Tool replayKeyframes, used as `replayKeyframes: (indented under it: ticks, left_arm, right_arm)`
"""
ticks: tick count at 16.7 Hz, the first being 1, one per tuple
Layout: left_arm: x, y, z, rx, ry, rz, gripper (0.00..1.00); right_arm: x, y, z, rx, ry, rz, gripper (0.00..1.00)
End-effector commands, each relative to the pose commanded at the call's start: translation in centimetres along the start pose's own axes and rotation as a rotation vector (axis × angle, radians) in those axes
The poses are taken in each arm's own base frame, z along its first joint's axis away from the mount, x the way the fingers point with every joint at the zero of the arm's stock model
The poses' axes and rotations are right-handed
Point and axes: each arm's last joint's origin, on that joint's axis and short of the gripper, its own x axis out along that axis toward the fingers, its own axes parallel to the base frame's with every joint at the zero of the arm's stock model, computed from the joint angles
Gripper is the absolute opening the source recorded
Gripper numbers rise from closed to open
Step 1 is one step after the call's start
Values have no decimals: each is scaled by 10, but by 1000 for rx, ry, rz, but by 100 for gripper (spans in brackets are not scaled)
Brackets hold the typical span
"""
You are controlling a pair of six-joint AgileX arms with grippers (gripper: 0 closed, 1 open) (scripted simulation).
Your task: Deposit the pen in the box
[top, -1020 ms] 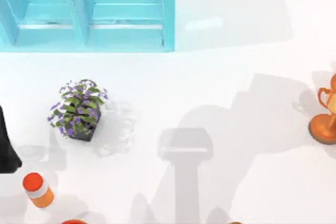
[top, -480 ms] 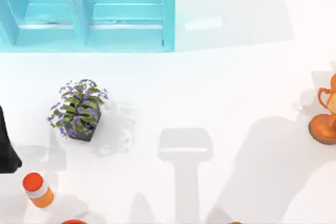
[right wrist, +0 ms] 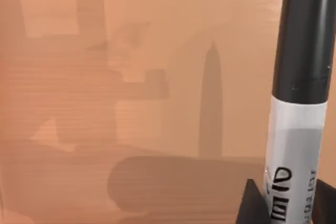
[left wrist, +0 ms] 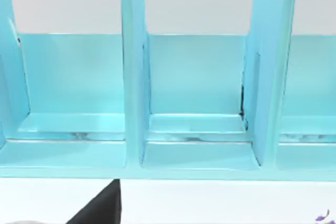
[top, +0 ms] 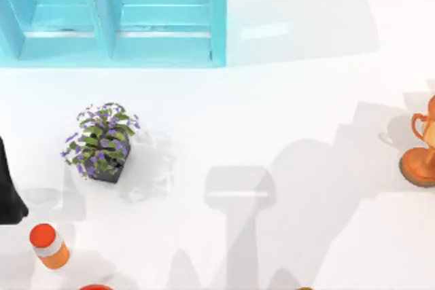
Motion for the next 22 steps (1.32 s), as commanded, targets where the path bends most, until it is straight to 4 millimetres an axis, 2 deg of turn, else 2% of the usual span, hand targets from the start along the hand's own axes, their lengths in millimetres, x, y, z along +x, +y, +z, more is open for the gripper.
replayKeyframes:
  ticks: [3,6,8,12,22]
  left_arm:
    - [0,0,0,0,0,0,100]
    - [0,0,0,0,0,0,100]
    - [0,0,0,0,0,0,100]
    - [0,0,0,0,0,0,100]
    - [0,0,0,0,0,0,100]
  right_arm:
    - [22,-1,-5,-4,7,5,0]
    - [44,-16,15,28,22,-26,0]
    - [50,-24,25,43,25,-46,0]
    - [51,-25,26,45,25,-48,0]
    - [51,-25,26,45,25,-48,75]
